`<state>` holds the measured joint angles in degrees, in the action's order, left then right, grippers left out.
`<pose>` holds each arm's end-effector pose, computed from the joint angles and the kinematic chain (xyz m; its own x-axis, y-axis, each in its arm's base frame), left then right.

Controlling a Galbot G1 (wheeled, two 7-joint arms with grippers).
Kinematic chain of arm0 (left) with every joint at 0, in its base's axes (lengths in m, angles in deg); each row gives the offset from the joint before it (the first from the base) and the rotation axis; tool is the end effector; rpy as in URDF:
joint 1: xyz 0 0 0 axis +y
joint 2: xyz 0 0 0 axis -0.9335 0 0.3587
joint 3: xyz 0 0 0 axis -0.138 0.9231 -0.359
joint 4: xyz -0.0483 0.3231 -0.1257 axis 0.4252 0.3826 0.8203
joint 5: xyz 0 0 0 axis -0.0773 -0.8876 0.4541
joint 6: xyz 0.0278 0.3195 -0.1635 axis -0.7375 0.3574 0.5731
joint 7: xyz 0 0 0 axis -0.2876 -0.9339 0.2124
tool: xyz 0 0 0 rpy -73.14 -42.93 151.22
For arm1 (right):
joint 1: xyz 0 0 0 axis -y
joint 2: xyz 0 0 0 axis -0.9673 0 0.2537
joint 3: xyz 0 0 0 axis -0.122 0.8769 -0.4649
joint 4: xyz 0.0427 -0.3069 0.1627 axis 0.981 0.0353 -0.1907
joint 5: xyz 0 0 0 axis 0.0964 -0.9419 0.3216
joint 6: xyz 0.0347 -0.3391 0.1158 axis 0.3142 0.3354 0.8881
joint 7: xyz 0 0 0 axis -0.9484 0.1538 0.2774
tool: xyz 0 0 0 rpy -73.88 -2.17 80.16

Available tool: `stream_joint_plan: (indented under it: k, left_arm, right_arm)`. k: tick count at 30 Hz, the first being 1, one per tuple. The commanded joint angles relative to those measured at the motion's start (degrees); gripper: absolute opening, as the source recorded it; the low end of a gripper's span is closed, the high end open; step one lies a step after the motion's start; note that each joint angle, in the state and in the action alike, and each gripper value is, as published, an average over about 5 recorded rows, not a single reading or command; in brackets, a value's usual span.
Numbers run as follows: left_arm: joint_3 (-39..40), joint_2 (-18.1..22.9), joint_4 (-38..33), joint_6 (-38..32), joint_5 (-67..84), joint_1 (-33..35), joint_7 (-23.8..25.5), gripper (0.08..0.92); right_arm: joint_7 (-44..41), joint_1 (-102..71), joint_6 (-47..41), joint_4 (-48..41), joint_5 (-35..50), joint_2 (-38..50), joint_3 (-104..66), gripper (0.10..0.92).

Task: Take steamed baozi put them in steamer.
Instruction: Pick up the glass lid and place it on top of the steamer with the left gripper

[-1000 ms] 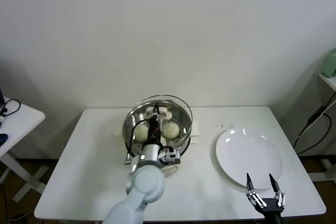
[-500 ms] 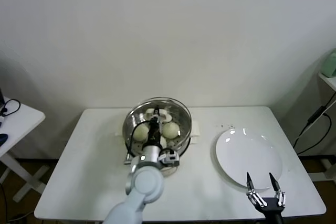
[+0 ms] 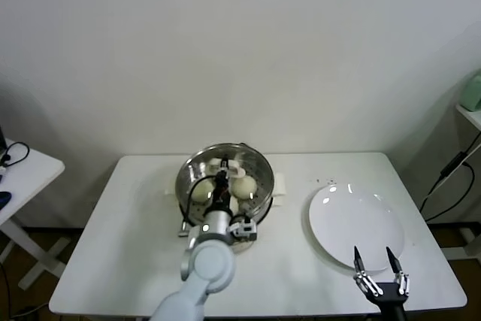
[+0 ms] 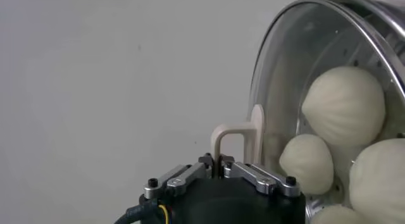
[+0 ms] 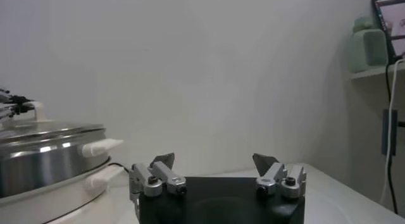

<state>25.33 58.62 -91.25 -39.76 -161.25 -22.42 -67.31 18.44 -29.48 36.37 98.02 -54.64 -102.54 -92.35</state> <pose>0.3043 -0.1390 -0.2745 -0.9997 0.0141 0.0208 0.0208 0.0064 0.9998 0.0896 -0.1057 -0.3982 -0.9989 -0.0121 -0.0454 -0.0180 0.9911 0.1316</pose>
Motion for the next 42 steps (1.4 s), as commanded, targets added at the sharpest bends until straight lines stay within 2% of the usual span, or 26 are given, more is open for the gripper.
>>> stream_joint_plan:
  k: [1, 42]
  left_arm:
    - [0.0, 0.3, 0.4, -0.1, -0.9, 0.0, 0.4, 0.142]
    - [-0.7, 0.3, 2.3, -0.8, 0.1, -0.2, -2.1, 0.158]
  right_arm:
    - [0.1, 0.0, -0.1, 0.1, 0.0, 0.0, 0.0, 0.823]
    - [-0.2, -0.2, 0.0, 0.7, -0.1, -0.3, -0.4, 0.823]
